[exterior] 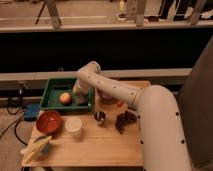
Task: Wipe tray with eraser
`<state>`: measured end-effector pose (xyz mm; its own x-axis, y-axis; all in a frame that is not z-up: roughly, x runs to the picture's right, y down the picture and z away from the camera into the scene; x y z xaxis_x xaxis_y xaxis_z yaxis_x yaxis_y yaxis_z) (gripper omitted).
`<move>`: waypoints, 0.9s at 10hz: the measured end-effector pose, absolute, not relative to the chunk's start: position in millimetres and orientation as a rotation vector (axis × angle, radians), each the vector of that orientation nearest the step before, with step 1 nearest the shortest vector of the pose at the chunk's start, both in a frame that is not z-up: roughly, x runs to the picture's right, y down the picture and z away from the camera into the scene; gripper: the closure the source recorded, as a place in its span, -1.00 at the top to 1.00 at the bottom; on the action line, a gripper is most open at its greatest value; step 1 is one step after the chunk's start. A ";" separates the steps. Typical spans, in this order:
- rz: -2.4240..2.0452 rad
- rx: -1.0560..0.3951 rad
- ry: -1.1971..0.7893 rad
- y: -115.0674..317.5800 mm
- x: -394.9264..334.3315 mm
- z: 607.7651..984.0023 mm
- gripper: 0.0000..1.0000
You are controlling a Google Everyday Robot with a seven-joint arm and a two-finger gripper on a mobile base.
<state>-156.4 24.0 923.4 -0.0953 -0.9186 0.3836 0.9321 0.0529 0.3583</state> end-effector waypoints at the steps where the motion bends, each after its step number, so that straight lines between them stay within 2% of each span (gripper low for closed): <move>1: -1.546 -0.029 -0.615 27.0 -151.7 923.9 -0.97; 9: -1.603 -0.011 -0.683 51.2 -157.0 891.9 -0.97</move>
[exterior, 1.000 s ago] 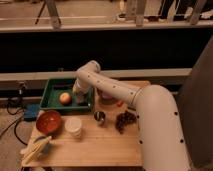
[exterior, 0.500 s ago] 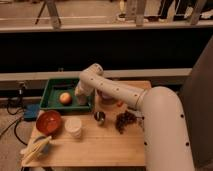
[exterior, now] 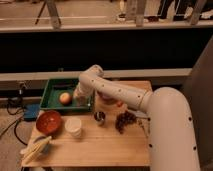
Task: Wipe tray with eraser
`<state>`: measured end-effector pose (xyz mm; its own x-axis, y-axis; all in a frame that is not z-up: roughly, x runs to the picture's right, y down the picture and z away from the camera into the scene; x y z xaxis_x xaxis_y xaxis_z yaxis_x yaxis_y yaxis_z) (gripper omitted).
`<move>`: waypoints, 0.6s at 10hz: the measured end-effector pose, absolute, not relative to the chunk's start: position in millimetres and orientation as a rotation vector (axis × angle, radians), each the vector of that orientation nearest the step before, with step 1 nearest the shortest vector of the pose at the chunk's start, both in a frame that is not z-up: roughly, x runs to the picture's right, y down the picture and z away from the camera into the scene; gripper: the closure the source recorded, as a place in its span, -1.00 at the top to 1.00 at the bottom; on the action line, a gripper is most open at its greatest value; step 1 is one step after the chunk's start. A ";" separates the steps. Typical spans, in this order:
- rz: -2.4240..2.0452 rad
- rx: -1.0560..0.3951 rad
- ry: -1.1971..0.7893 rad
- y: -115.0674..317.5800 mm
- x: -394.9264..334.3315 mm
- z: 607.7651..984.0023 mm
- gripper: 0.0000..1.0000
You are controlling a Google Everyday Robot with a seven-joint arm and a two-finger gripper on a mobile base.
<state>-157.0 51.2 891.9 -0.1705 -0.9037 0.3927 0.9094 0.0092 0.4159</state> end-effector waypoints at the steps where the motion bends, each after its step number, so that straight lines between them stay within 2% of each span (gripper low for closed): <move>1: -1.610 -0.001 -0.689 51.1 -160.8 888.3 -0.97; 6: -1.671 0.079 -0.756 44.4 -211.7 883.3 -0.97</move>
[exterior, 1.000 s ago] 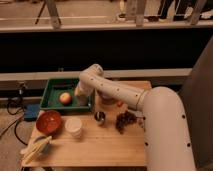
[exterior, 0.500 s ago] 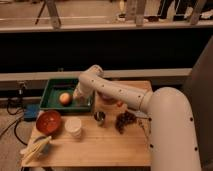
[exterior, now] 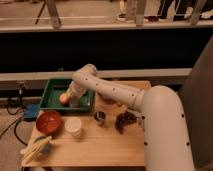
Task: Wipe tray with eraser
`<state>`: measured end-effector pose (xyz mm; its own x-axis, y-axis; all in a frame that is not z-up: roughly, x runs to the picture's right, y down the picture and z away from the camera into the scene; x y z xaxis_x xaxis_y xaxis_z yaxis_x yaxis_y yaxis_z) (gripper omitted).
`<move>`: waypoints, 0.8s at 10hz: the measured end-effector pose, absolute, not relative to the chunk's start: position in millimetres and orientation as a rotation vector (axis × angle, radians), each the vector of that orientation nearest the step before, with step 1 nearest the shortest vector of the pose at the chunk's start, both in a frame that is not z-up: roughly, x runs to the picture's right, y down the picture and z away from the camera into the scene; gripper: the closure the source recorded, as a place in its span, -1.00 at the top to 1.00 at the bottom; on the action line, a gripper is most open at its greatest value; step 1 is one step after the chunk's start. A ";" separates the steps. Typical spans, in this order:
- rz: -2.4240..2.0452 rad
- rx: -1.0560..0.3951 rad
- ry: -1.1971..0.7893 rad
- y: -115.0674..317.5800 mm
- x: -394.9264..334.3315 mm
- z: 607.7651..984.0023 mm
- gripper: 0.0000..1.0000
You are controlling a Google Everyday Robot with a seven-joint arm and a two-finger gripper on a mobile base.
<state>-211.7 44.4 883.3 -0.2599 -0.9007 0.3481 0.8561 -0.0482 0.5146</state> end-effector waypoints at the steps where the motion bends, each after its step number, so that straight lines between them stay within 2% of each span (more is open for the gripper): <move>1: -1.677 0.088 -0.762 41.8 -215.2 885.9 -0.97; 8: -1.652 0.095 -0.687 16.7 -197.7 932.0 -0.97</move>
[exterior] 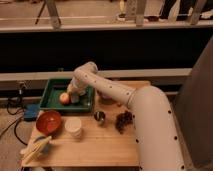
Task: Wipe tray with eraser
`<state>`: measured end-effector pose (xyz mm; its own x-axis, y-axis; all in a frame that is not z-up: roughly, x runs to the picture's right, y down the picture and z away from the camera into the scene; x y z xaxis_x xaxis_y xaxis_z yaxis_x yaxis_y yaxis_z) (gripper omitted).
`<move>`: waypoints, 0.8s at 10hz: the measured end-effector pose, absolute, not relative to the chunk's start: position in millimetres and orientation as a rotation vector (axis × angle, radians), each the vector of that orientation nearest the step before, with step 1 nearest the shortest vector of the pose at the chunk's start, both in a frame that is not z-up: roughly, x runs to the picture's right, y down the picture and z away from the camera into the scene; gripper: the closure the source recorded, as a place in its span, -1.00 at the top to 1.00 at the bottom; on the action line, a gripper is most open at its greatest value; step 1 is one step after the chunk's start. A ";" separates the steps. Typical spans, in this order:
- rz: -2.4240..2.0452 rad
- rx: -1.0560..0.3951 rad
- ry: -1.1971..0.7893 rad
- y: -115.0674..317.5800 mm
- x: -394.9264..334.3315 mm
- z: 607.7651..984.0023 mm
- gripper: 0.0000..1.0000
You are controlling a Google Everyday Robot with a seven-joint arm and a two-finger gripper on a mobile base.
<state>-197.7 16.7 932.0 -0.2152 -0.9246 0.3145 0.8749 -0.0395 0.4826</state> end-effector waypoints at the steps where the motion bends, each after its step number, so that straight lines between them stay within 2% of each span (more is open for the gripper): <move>1: -1.647 0.092 -0.673 15.7 -193.4 936.7 -0.97; 8: -1.593 0.010 -0.552 23.9 -138.6 946.7 -0.97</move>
